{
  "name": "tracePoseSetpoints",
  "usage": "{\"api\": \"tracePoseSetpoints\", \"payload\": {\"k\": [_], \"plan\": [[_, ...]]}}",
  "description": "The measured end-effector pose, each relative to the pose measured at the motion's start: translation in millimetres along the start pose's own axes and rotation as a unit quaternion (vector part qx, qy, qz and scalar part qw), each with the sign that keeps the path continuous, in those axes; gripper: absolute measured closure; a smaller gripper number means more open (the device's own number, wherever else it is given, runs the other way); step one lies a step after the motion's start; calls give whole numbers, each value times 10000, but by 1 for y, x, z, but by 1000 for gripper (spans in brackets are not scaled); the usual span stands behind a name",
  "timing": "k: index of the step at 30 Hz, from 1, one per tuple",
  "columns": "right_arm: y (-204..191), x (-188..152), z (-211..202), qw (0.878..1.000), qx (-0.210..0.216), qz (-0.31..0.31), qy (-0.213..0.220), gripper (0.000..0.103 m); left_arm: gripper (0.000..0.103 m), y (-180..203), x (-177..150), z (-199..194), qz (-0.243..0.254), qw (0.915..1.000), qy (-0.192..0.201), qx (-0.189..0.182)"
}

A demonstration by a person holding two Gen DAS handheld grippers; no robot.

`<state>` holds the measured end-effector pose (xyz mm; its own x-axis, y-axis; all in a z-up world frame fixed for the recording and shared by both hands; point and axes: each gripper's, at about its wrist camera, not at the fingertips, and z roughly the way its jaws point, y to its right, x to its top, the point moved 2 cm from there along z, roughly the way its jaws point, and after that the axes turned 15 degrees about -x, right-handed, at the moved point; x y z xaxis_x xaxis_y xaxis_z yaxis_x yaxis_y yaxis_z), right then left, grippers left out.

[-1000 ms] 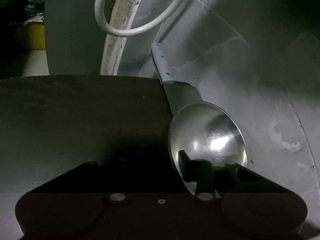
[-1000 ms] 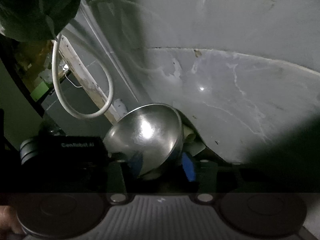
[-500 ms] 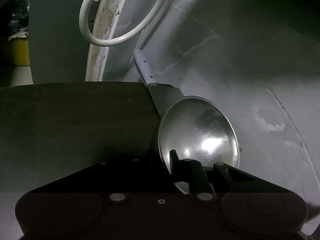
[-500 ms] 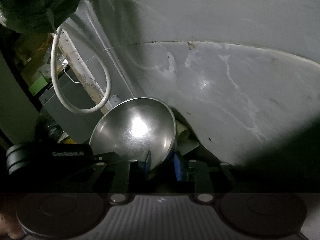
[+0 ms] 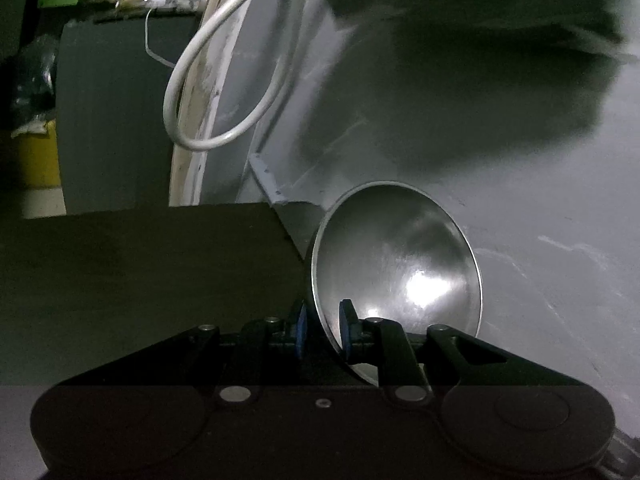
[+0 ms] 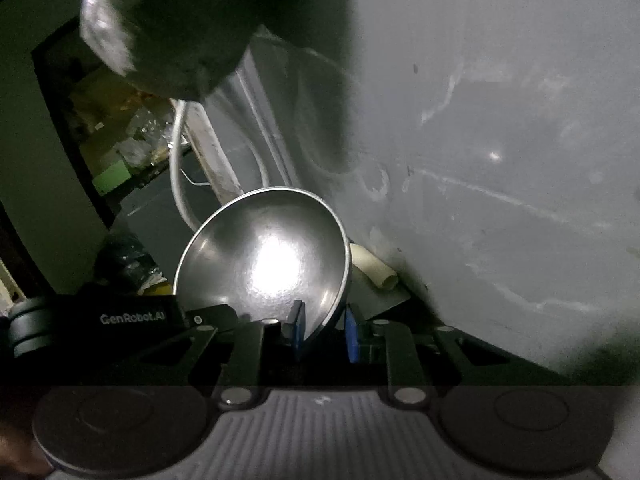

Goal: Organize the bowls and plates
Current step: 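Lift the steel bowl with the left gripper and carry it beside the plates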

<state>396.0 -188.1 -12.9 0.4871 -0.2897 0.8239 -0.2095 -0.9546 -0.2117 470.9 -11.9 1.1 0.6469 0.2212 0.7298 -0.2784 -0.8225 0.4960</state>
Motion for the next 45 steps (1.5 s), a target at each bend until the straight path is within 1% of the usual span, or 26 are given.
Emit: {"api": "tracePoseSetpoints", "payload": {"k": [5,7,13,15,20,26,31,39,45], "plan": [[5,-9,-57,9996,78,-125,257,80,84,25,-16,-47,214,9996,124,-123],[8,-15,-81,9992,120,-211,317,80,84,35,-27,-69,272,9994,160,-166],[12,-42,-154,9975,277,-509,407,80,83,56,-69,-131,341,9990,69,-269],[12,-52,-177,9968,308,-648,363,80,83,59,-85,-149,275,9993,21,-269],[15,-82,-222,9947,388,-952,74,80,83,67,-132,-193,144,9997,-79,-206],[18,-116,-261,9889,515,-1364,-270,79,83,67,-184,-232,-97,9996,-229,-132],[16,-141,-277,9845,524,-1581,-554,79,82,68,-222,-255,-347,9986,-406,49],[20,-183,-296,9730,691,-1823,-1233,78,82,59,-263,-287,-758,9944,-701,233],[17,-203,-303,9657,645,-1928,-1615,78,81,51,-286,-297,-1198,9867,-1038,362]]}}
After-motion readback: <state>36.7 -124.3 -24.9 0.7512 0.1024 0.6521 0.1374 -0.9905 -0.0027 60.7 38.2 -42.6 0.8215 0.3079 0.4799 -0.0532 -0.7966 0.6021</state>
